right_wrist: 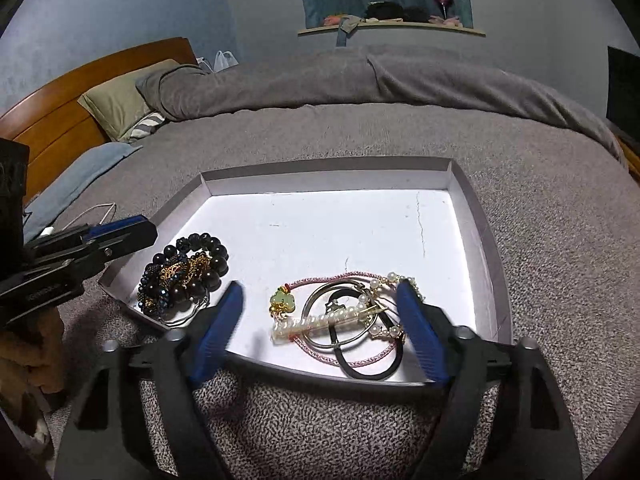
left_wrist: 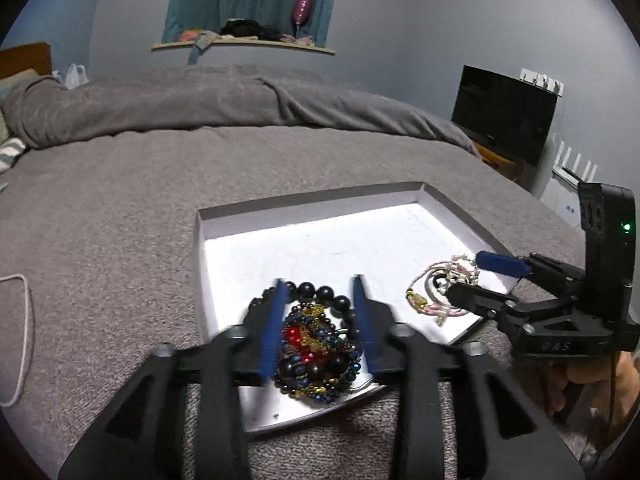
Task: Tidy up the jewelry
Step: 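Open the left tool to drop the blue bracelet in the box while the right tool releases the hair pin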
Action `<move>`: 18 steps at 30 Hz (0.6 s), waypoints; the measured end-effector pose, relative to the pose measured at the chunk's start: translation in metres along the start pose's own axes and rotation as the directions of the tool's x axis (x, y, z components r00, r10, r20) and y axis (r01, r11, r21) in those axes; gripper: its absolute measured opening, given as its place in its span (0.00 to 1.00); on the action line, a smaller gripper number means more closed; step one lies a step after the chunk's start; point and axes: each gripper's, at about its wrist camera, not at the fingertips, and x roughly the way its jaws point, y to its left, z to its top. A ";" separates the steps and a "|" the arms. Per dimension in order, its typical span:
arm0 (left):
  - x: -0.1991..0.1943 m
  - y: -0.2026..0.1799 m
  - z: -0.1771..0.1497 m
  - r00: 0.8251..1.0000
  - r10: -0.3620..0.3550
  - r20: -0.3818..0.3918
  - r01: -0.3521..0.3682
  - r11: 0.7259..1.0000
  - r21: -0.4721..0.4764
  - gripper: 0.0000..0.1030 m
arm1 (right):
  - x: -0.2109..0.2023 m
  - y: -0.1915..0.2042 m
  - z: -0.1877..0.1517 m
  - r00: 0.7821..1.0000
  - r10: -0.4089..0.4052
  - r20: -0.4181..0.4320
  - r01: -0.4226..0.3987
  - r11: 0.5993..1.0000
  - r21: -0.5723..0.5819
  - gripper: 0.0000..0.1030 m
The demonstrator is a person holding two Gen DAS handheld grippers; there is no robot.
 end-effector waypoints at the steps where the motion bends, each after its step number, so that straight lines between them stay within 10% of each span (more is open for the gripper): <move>1: -0.001 0.000 0.000 1.000 0.007 0.003 -0.007 1.000 0.003 0.51 | -0.002 0.001 0.000 1.000 0.001 0.008 -0.001 1.000 -0.004 0.81; 4: -0.005 -0.002 -0.001 1.000 0.020 0.011 -0.020 1.000 0.014 0.54 | -0.004 0.001 -0.001 1.000 0.001 0.013 -0.001 1.000 -0.008 0.81; 7: -0.011 -0.003 -0.003 0.999 0.040 0.026 -0.041 0.999 0.017 0.78 | -0.009 0.001 -0.003 1.000 0.003 0.017 -0.003 1.000 -0.015 0.81; 18: -0.041 -0.025 -0.022 0.991 0.081 0.104 -0.088 0.994 0.059 0.94 | -0.041 0.003 -0.022 0.998 -0.021 0.063 0.024 0.998 -0.057 0.88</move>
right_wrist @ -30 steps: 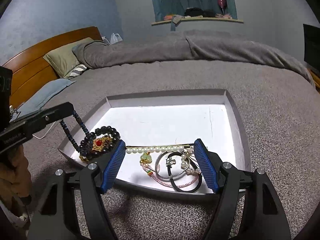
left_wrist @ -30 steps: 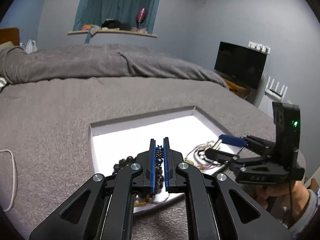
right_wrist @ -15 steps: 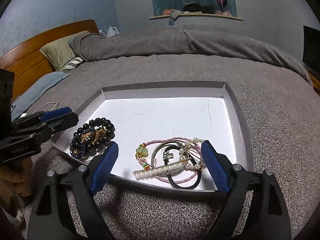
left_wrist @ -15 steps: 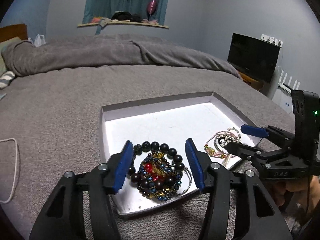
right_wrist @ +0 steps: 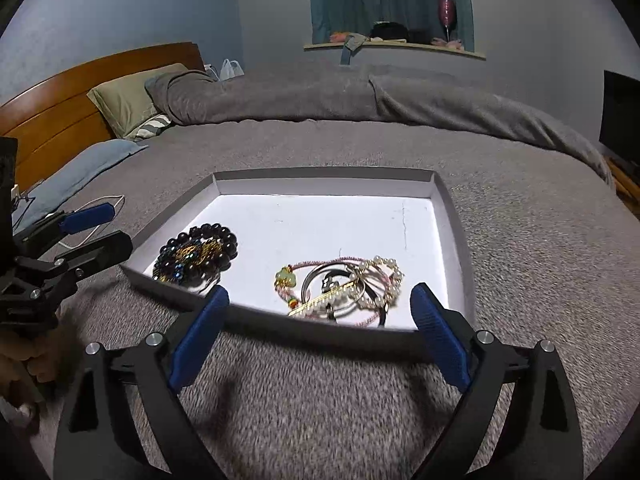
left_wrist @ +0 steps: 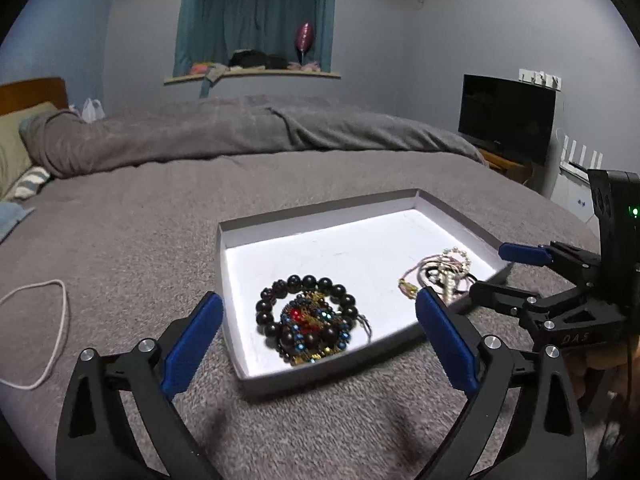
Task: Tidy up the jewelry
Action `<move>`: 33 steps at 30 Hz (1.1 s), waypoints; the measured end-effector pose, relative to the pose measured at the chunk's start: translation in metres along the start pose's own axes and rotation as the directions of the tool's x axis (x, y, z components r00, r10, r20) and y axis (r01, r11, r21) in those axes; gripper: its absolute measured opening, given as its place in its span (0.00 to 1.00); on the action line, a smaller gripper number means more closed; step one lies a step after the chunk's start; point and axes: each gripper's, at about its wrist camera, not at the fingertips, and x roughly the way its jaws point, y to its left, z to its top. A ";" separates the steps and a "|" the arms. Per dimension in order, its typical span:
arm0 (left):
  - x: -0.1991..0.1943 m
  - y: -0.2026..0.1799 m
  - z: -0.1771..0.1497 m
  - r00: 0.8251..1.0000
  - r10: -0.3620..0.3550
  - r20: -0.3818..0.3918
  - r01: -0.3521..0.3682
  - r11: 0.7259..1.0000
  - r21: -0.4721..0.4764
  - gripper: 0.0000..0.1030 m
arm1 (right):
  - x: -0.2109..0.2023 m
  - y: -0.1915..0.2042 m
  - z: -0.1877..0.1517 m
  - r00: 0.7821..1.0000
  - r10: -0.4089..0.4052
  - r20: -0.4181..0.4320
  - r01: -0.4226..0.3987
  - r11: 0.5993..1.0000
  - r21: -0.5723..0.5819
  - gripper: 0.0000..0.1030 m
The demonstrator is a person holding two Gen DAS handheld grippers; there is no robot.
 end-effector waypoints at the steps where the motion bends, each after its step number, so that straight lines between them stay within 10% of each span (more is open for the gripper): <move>1: -0.003 -0.002 -0.002 1.000 -0.001 0.005 0.001 1.000 0.000 0.94 | -0.004 0.000 -0.002 1.000 -0.001 0.009 0.001 1.000 -0.004 0.89; 33: -0.035 -0.025 -0.043 0.996 0.035 0.078 -0.035 0.999 -0.003 0.95 | -0.065 0.012 -0.035 0.982 -0.027 0.188 0.033 0.999 -0.032 0.95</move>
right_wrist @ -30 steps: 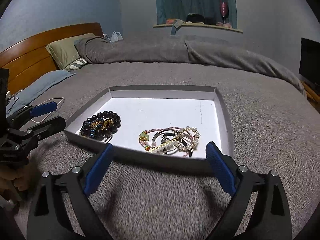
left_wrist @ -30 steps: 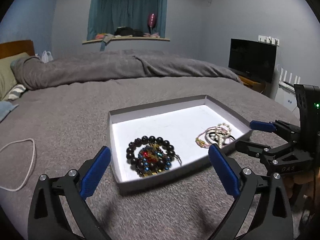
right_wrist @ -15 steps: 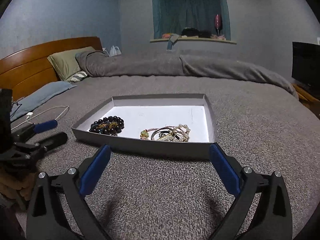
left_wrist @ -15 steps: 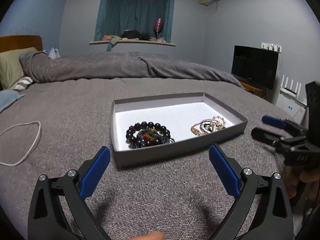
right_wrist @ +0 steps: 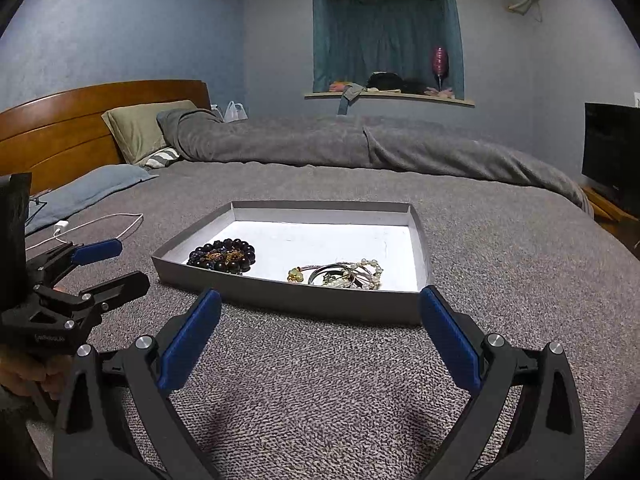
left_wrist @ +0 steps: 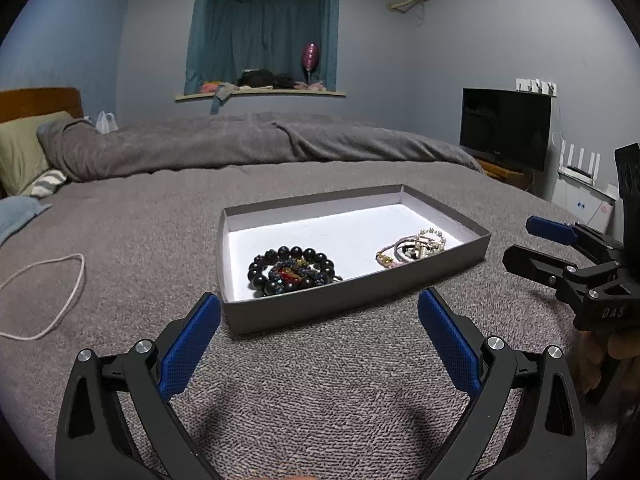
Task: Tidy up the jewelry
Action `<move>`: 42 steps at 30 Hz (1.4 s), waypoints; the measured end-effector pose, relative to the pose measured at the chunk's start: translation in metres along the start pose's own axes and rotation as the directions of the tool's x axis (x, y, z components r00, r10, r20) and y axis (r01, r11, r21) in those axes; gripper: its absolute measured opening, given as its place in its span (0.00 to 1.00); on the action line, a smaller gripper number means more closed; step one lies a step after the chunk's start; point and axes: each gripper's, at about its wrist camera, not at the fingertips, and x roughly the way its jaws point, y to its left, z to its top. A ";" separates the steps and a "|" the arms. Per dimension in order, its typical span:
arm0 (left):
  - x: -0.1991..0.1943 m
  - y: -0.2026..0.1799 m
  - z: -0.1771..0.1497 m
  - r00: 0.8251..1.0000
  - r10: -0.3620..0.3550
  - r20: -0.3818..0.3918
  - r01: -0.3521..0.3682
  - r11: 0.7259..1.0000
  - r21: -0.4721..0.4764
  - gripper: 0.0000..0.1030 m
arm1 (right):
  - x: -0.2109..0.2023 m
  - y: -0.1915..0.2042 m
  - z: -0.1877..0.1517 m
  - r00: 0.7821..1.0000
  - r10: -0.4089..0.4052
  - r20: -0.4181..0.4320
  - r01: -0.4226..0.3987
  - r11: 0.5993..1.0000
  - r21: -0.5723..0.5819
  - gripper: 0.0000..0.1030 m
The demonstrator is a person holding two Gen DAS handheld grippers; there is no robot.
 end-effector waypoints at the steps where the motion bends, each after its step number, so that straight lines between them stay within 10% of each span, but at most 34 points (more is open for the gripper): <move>1: 0.000 0.000 0.000 1.000 0.000 0.001 0.000 1.000 0.002 0.95 | 0.000 0.000 0.000 1.000 0.002 0.001 -0.002 1.000 0.000 0.95; 42: -0.001 -0.001 0.001 1.000 0.005 -0.003 -0.005 1.000 0.003 0.95 | -0.004 -0.001 0.003 1.000 0.004 0.005 -0.004 1.000 0.006 0.95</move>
